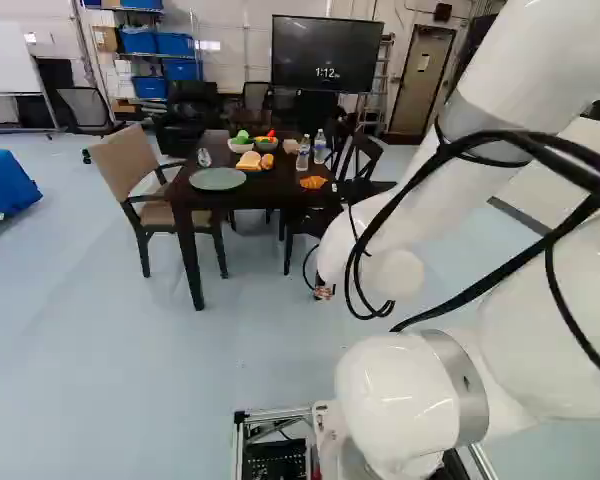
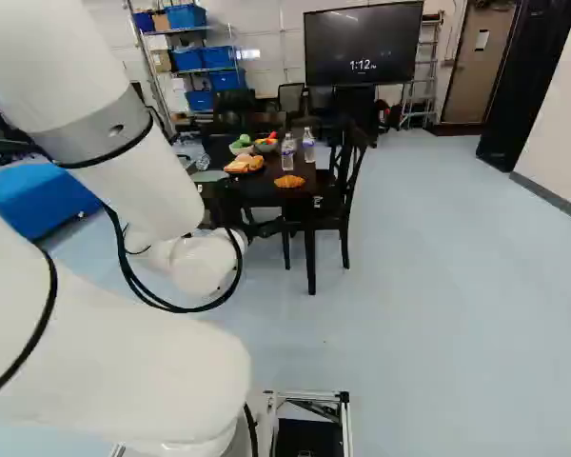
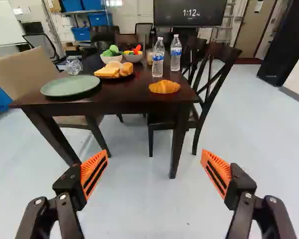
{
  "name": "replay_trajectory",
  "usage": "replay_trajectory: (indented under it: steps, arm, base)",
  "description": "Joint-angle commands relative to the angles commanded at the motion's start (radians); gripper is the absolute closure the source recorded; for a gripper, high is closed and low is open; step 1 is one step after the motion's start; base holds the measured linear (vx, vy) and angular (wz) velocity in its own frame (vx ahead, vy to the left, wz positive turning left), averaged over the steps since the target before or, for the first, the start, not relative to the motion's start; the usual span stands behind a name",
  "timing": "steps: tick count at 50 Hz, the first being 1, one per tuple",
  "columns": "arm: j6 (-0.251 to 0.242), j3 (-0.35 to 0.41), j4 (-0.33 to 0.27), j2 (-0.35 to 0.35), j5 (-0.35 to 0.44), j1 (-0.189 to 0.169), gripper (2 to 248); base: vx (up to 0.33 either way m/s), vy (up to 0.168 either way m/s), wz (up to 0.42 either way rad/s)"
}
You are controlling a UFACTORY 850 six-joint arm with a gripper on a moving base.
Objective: Move the croissant to the empty plate
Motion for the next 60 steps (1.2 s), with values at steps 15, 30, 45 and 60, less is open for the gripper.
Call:
replay_trajectory:
  steps: [15, 30, 45, 60]
  arm:
    - [0.0, 0.0, 0.0, 0.0, 0.0, 0.0, 3]
    - [0.0, 0.0, 0.0, 0.0, 0.0, 0.0, 3]
    - [0.0, 0.0, 0.0, 0.0, 0.0, 0.0, 3]
    - [0.0, 0.0, 0.0, 0.0, 0.0, 0.0, 3]
  base:
    - [0.143, -0.002, -0.013]
    - [0.137, -0.002, -0.013]
    - [0.118, 0.013, -0.093]
    - [0.141, -0.009, -0.266]
